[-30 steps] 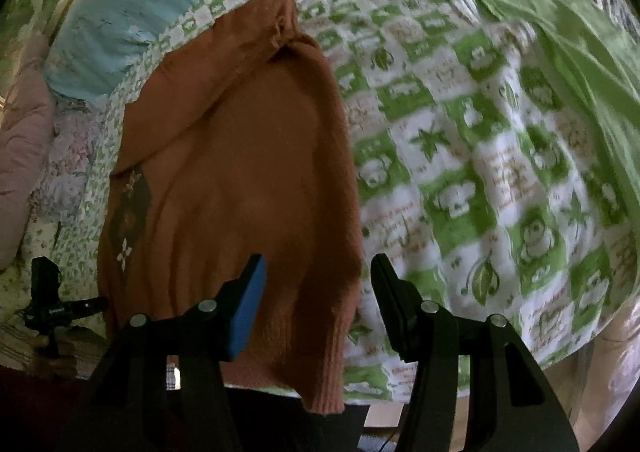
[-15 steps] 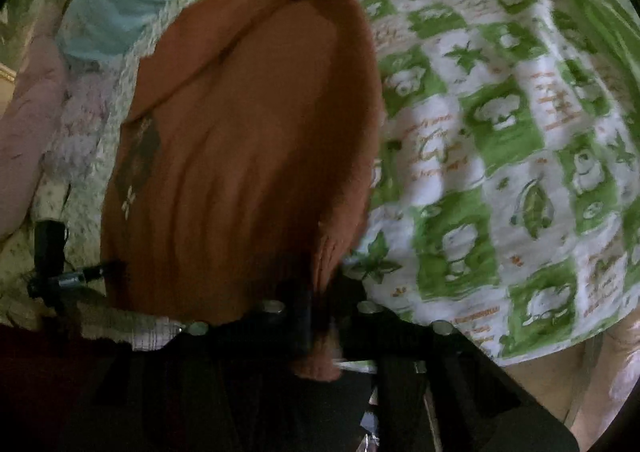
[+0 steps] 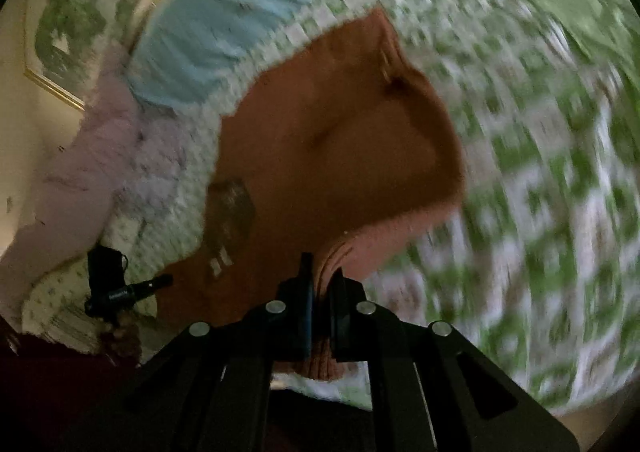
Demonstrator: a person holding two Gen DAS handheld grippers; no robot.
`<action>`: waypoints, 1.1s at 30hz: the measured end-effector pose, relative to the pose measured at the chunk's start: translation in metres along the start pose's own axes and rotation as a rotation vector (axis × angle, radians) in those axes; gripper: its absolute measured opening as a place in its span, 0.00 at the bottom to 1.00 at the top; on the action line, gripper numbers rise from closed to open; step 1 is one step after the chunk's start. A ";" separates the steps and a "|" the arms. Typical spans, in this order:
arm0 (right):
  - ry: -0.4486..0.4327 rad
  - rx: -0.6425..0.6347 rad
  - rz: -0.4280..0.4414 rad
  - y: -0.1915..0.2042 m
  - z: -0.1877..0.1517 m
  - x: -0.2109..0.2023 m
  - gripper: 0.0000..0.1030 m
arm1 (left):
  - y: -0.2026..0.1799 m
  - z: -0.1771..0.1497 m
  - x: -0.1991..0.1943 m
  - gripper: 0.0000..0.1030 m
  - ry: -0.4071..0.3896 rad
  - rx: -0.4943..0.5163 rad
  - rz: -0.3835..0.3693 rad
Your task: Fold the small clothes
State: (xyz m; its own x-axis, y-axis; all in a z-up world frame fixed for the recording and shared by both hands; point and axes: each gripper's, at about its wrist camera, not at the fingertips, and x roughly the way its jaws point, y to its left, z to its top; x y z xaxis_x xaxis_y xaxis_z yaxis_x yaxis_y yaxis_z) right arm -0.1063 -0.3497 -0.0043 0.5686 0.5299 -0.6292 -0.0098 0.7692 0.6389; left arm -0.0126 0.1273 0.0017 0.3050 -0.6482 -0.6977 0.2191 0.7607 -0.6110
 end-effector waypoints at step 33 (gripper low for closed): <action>-0.080 -0.027 -0.181 -0.050 0.272 0.171 0.06 | 0.065 0.271 0.125 0.04 -0.172 -0.076 0.169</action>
State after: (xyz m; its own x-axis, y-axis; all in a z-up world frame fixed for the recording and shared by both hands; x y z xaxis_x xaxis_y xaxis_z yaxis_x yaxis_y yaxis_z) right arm 0.2154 -0.3947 -0.0232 0.6266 0.3530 -0.6949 0.0768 0.8593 0.5057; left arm 0.2910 0.1045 -0.0242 0.4858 -0.4916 -0.7227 0.0830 0.8490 -0.5218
